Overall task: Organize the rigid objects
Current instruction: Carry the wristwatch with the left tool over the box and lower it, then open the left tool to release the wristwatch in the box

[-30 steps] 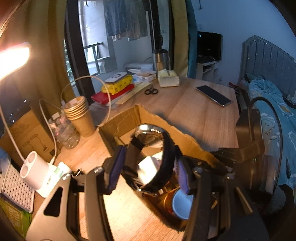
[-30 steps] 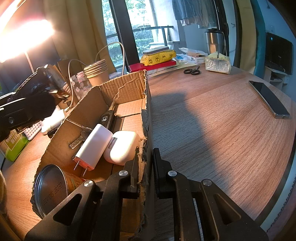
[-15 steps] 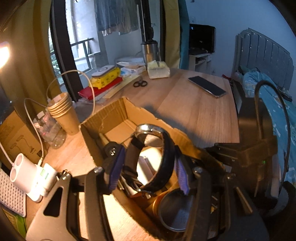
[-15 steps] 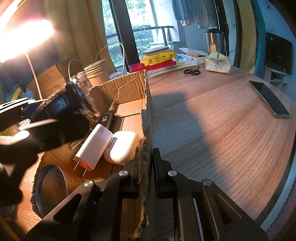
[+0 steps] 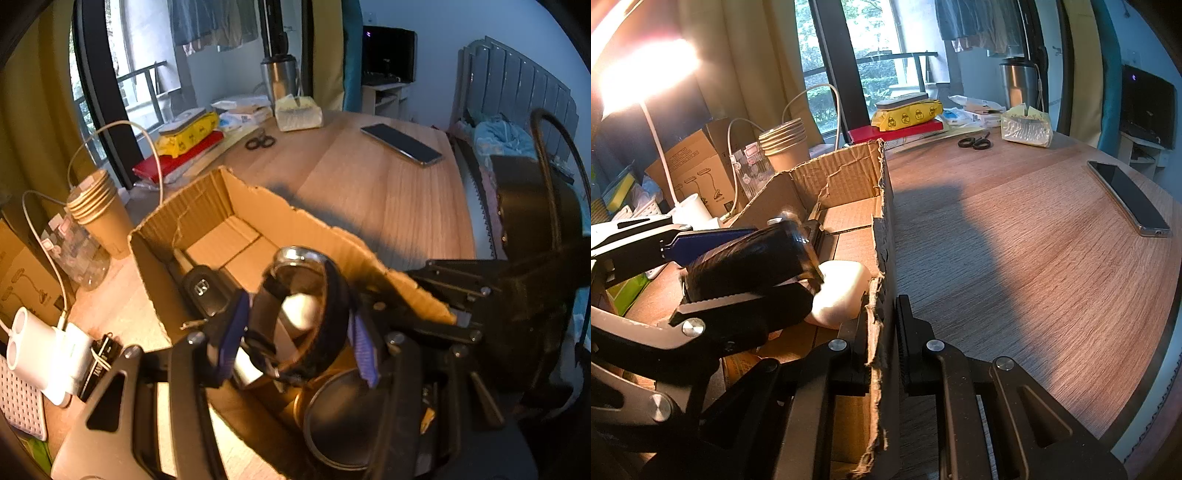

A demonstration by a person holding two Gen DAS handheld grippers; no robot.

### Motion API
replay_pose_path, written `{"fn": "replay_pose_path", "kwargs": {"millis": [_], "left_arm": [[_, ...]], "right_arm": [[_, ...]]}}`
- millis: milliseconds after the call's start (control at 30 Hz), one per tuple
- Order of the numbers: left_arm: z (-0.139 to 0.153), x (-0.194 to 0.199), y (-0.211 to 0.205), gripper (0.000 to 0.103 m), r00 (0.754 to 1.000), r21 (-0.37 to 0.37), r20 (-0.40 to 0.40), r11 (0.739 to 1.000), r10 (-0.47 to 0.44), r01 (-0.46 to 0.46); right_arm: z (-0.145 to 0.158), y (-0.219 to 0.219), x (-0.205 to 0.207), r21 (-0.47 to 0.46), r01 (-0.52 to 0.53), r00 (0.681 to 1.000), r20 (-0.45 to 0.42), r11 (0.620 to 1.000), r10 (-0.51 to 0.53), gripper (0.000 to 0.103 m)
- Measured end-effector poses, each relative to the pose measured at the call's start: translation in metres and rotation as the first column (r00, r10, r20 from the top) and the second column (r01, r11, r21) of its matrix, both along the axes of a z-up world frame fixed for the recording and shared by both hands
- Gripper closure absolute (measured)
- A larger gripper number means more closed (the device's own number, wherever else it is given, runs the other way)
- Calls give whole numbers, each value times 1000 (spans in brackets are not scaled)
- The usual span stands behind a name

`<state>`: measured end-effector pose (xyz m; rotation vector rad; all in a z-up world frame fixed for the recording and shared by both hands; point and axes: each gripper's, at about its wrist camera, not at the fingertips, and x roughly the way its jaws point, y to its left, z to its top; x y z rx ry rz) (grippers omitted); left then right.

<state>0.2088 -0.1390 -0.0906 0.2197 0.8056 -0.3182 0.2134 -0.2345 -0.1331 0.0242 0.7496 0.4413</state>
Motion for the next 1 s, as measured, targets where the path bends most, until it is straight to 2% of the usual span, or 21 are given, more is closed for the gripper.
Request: {"fn": "replay_pose_path", "kwargs": {"millis": [600,767,1000], "left_arm": [[5,0,5,49,1000,14,18,1000,15,-15],[3,8,12,49,998,43,22,997,58,-59],[5,9,23,49,995,45,33,994,95,-96]], "right_arm": [[0,-2,1,1,1,1000,-2,1000,-1,90],[0,-2,1,1,0,1000,-2,1000,0,90],[1,-2,0,1,0,1000,-2,1000,0,90]]}}
